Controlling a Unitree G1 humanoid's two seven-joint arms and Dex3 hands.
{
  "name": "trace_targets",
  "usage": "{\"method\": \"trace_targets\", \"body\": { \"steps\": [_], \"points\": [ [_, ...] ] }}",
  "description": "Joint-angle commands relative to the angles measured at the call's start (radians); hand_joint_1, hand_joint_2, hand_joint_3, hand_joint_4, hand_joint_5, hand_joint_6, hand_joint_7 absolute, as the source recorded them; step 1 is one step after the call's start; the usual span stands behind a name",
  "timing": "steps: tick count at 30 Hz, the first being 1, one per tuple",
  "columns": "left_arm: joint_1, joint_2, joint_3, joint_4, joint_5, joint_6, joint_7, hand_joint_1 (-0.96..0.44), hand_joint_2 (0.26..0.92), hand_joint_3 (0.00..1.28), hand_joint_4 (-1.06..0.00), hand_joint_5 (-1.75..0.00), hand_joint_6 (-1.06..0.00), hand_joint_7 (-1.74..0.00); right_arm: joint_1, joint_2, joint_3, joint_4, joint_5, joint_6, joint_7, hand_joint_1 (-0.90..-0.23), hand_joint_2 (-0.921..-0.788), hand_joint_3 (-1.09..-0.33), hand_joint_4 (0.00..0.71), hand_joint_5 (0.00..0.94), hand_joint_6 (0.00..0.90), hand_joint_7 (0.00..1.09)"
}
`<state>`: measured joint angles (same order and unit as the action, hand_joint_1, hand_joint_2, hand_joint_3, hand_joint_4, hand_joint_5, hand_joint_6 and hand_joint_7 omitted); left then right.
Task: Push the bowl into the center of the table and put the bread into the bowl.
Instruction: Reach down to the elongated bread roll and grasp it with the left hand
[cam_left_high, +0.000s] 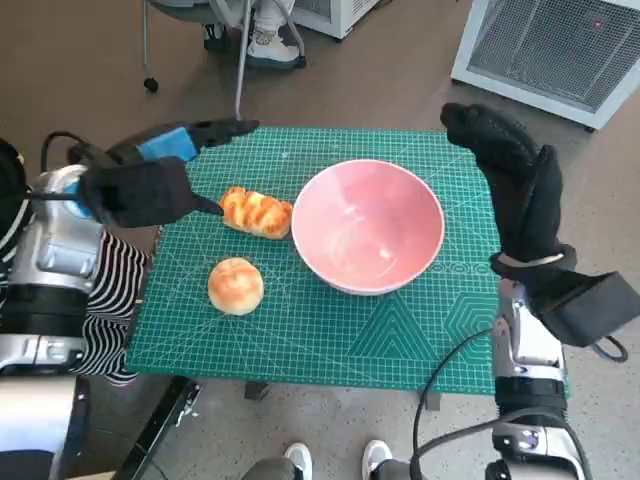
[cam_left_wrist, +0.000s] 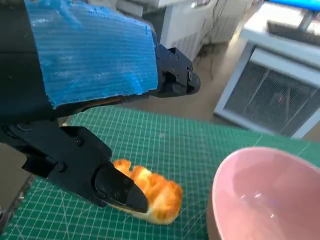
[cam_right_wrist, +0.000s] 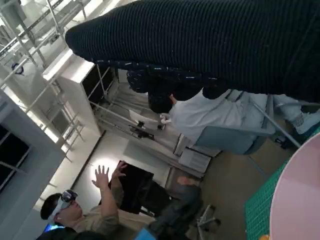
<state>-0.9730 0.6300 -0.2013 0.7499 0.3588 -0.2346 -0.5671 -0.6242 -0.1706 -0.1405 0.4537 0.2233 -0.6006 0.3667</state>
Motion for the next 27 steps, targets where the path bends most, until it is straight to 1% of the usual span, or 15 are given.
{"method": "trace_targets", "body": {
  "steps": [1,8,17,22,27],
  "points": [
    [-0.061,-0.034,-0.041,0.069,0.037,0.008,0.01,0.05,0.721,0.03,-0.12,0.0,-0.28,-0.02,0.022,-0.001,-0.002,0.006,-0.004,0.018,-0.007,-0.816,-0.921,-0.734,0.216,0.007,0.101,0.52],
    [-0.122,-0.089,-0.102,0.191,0.098,0.025,0.043,0.04,0.726,0.03,-0.13,0.0,-0.28,-0.02,0.029,0.0,-0.003,-0.002,-0.001,0.021,-0.008,-0.816,-0.921,-0.733,0.217,0.006,0.103,0.52],
    [-0.201,-0.163,-0.206,0.384,0.214,0.08,0.131,-0.01,0.723,0.03,-0.14,0.0,-0.29,-0.01,0.038,-0.003,-0.003,-0.008,-0.003,0.024,-0.007,-0.817,-0.921,-0.733,0.218,0.006,0.097,0.51],
    [-0.222,-0.199,-0.24,0.46,0.25,0.101,0.171,-0.06,0.721,0.03,-0.15,-0.01,-0.3,-0.02,0.045,-0.004,-0.004,-0.016,0.0,0.029,-0.003,-0.817,-0.921,-0.732,0.22,0.006,0.097,0.51],
    [-0.224,-0.226,-0.257,0.507,0.261,0.112,0.2,-0.09,0.726,0.03,-0.17,-0.01,-0.34,-0.03,0.052,-0.006,-0.004,-0.024,0.002,0.034,-0.001,-0.821,-0.921,-0.73,0.214,0.002,0.088,0.5]
  ]
}}
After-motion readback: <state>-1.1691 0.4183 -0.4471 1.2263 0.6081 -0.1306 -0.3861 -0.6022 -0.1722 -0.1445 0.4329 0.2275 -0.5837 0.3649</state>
